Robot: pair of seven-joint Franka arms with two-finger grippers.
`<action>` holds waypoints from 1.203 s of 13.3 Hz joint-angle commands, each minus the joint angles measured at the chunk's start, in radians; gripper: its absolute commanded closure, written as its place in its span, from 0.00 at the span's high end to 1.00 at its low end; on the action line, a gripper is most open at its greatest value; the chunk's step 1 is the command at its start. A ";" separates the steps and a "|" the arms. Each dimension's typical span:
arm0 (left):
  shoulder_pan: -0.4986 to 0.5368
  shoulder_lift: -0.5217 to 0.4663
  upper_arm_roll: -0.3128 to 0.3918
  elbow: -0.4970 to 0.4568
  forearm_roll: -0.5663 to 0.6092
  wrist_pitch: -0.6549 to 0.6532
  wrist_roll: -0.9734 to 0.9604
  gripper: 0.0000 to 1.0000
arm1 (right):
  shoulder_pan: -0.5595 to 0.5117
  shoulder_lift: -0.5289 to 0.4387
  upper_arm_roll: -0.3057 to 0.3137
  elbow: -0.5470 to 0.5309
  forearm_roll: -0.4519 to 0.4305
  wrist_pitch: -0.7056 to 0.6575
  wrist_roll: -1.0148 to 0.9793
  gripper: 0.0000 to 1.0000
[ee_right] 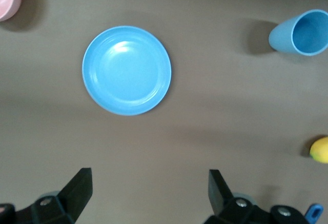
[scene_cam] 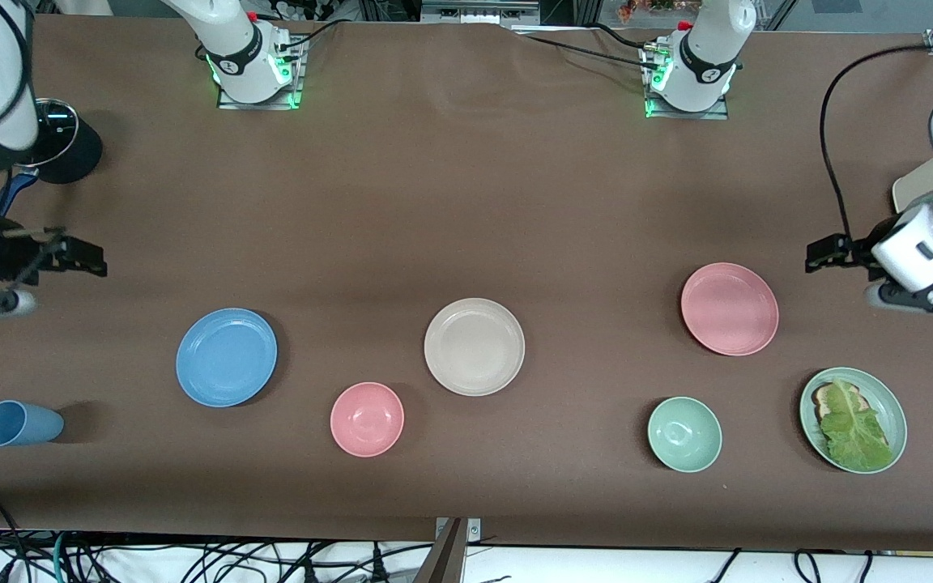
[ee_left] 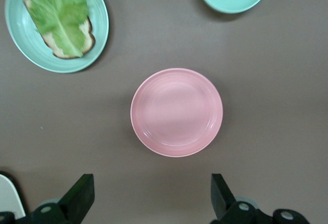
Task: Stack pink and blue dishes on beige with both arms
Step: 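Grip the blue plate with the right gripper while the left gripper grips the pink plate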
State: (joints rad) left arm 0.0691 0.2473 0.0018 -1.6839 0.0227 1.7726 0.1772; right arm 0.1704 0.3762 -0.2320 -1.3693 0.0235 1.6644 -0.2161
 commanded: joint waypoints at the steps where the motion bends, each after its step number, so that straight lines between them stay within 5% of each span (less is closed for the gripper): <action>1: 0.026 0.153 0.001 0.043 -0.009 0.005 -0.001 1.00 | -0.015 0.150 0.003 0.122 0.010 0.058 -0.017 0.99; 6: 0.083 0.314 -0.003 0.029 -0.015 0.142 0.015 1.00 | -0.058 0.266 0.005 0.113 0.116 0.169 -0.020 0.99; 14: 0.127 0.339 -0.003 -0.146 -0.009 0.355 0.107 0.99 | -0.046 0.343 0.010 0.098 0.141 0.254 -0.031 0.99; 16: 0.135 0.357 -0.005 -0.146 -0.016 0.360 0.107 0.79 | -0.045 0.380 0.010 0.096 0.145 0.311 -0.023 0.99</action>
State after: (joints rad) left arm 0.1926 0.6035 0.0026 -1.8142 0.0227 2.1120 0.2588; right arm 0.1278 0.7139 -0.2224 -1.2956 0.1507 1.9385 -0.2350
